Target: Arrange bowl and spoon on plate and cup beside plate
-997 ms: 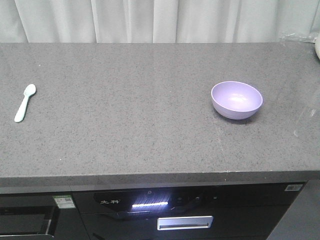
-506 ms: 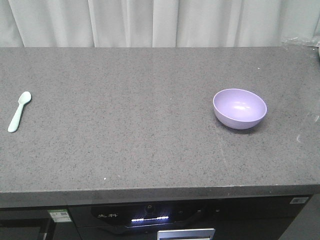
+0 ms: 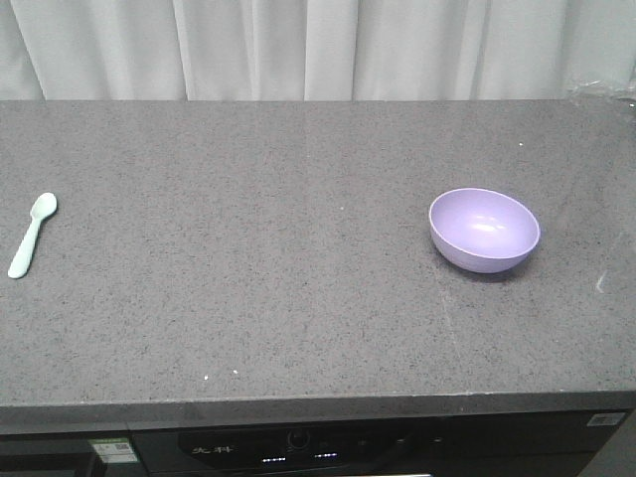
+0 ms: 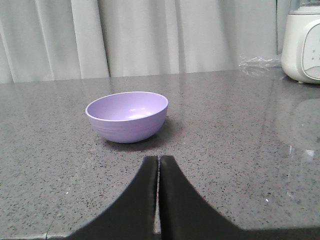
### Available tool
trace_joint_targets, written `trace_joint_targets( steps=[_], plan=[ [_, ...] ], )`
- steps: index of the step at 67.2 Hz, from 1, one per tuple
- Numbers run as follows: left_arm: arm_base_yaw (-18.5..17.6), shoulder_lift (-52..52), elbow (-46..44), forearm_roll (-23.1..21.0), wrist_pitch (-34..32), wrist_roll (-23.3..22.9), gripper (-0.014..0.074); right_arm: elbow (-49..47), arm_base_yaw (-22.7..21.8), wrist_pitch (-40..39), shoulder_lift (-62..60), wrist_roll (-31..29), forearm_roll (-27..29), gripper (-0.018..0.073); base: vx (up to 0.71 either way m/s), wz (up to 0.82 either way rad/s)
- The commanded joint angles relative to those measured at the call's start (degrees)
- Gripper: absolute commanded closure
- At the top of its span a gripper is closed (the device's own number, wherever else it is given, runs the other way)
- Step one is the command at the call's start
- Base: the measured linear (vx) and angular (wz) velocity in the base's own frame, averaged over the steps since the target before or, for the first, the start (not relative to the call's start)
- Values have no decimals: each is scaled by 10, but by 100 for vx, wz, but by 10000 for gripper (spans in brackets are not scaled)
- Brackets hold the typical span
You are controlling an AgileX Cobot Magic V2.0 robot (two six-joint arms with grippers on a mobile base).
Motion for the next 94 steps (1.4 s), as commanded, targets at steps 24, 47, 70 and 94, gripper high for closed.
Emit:
trace_joint_targets(
  steps=[24,47,70,94],
  plan=[
    [-3,-8,-5,1,-40,-6,603,2,-1,-42,-6,-6,-4,562,4,0],
    [-3,-8,-5,1,-40,-6,603,2,-1,-42,-6,-6,-4,562,4,0],
    [-3,-8,-5,1,-40,-6,603,2,-1,-42,-6,-6,-4,562,3,0],
    [-3,-8,-5,1,-40,-6,603,2,-1,-42,-6,-6,-4,562,3,0]
  ],
)
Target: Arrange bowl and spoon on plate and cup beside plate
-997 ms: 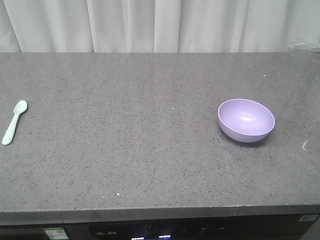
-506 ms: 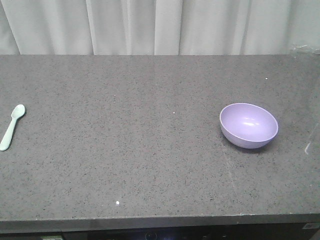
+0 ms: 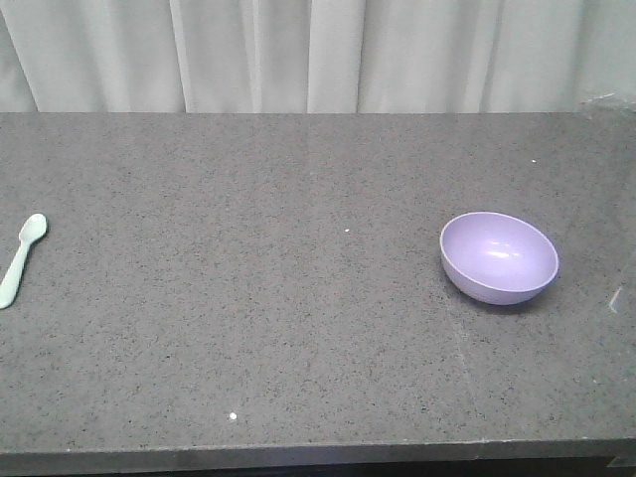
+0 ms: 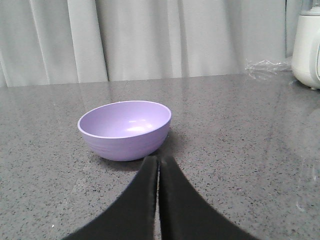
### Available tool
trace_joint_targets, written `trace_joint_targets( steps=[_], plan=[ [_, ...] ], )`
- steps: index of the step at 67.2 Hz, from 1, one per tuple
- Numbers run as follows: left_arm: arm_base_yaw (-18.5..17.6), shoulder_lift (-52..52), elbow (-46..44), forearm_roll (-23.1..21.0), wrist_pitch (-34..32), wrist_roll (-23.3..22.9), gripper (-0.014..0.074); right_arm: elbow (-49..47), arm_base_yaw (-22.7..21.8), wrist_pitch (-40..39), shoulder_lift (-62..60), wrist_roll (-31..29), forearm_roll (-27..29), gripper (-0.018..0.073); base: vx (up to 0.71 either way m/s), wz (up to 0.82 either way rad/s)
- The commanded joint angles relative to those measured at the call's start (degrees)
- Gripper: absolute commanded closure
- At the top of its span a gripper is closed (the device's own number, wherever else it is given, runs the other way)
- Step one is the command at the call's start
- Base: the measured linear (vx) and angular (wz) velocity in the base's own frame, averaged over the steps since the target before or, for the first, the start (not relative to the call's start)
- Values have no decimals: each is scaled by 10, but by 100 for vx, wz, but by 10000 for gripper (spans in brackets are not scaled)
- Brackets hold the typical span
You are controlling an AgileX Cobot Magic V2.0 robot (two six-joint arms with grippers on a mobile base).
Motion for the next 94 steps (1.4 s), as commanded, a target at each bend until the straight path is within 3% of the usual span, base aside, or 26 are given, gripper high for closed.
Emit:
trace_joint_targets(
  steps=[1,94],
  plan=[
    [-3,-8,-5,1,-40,-6,603,2,-1,-42,-6,-6,-4,562,2,0],
    [-3,-8,-5,1,-40,-6,603,2,-1,-42,-6,-6,-4,562,1,0]
  ],
)
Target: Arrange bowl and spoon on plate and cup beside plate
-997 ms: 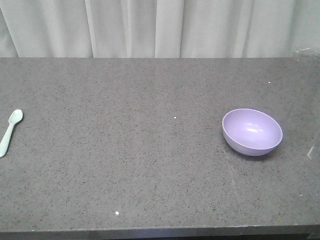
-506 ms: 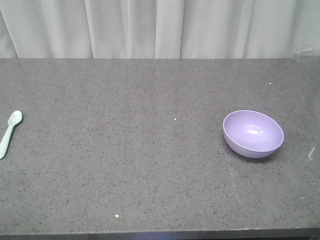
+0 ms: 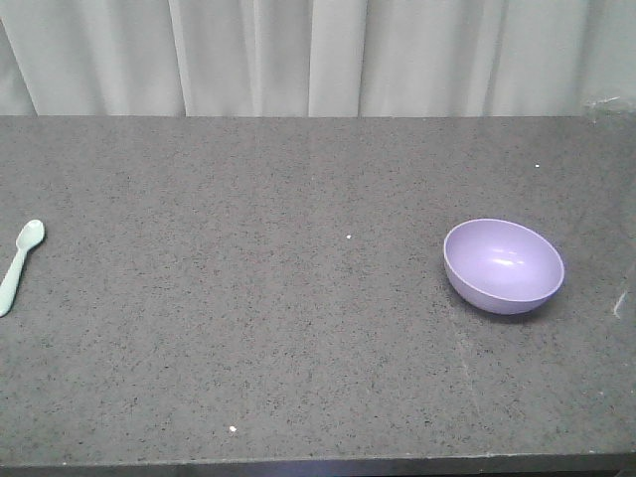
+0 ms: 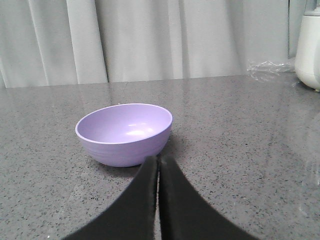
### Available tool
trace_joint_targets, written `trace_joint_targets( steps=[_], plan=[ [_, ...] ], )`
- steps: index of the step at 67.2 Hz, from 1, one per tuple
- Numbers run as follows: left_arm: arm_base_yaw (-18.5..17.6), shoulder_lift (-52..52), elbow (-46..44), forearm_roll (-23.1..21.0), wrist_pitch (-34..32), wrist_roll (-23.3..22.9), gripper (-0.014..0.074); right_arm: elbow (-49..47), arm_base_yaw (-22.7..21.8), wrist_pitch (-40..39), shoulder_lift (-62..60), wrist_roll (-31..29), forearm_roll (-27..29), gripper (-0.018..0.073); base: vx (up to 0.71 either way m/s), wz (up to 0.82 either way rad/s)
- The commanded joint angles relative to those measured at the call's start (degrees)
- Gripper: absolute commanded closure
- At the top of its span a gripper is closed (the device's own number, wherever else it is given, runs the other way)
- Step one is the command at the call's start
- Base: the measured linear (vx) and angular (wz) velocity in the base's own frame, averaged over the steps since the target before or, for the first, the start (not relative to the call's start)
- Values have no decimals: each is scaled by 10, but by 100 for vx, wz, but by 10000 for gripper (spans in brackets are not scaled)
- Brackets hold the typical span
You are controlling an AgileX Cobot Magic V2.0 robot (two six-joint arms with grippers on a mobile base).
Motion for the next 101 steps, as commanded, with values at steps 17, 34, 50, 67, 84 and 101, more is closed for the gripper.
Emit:
trace_joint_targets(
  steps=[17,34,50,67,84,101],
  plan=[
    [-3,-8,-5,1,-40,-6,603,2,-1,-42,-6,-6,-4,562,0,0],
    [-3,-8,-5,1,-40,-6,603,2,-1,-42,-6,-6,-4,562,0,0],
    [-3,-8,-5,1,-40,-6,603,2,-1,-42,-6,-6,-4,562,0,0],
    [-3,-8,-5,1,-40,-6,603,2,-1,-42,-6,-6,-4,562,0,0],
    [-3,-8,-5,1,-40,-6,603,2,-1,-42,-6,-6,-4,562,0,0],
    [-3,-8,-5,1,-40,-6,603,2,-1,-42,-6,-6,-4,562,0,0]
  ],
)
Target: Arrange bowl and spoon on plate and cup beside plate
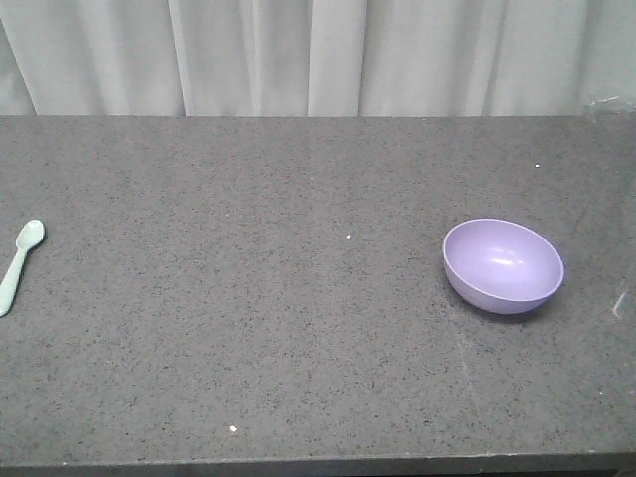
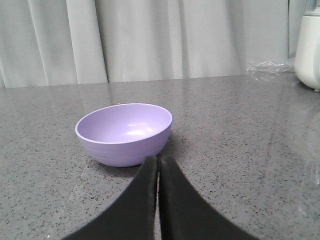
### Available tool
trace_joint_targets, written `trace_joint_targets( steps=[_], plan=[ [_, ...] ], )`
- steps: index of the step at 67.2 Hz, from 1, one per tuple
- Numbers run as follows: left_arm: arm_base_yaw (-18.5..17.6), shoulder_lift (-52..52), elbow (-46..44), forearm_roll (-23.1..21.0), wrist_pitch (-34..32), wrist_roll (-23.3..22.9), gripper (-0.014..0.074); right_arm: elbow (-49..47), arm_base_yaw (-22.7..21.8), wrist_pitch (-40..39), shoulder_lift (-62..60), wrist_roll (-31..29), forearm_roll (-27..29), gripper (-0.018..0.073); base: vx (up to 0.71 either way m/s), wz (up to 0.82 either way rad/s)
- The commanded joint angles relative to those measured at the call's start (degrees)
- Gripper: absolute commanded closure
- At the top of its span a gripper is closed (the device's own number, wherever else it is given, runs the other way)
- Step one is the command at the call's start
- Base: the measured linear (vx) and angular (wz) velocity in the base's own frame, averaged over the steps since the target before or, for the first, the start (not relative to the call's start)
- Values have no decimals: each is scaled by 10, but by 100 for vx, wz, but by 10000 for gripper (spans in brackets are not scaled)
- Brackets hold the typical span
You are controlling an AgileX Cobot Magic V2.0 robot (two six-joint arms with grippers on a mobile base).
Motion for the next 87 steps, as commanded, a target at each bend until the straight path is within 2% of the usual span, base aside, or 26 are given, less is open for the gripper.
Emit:
trace_joint_targets(
  steps=[1,56,63,74,82,87],
  plan=[
    [-3,-8,-5,1,-40,-6,603,2,-1,-42,-6,-6,-4,562,0,0],
    [-3,-8,-5,1,-40,-6,603,2,-1,-47,-6,-5,3,562,0,0],
    [-3,-8,-5,14,-55,-3,603,2,-1,-53,-6,7,33,562,0,0],
    [-3,-8,-6,36,-105,-3,603,2,-1,-83,-6,44,135,562,0,0],
    [-3,-8,-9,32,-139,-12,603,2,-1,-81,-6,49,185,562,0,0],
    [-3,-8,-9,-2,-179,-47,603,2,-1,-79,-6,49,197,562,0,0]
  ],
)
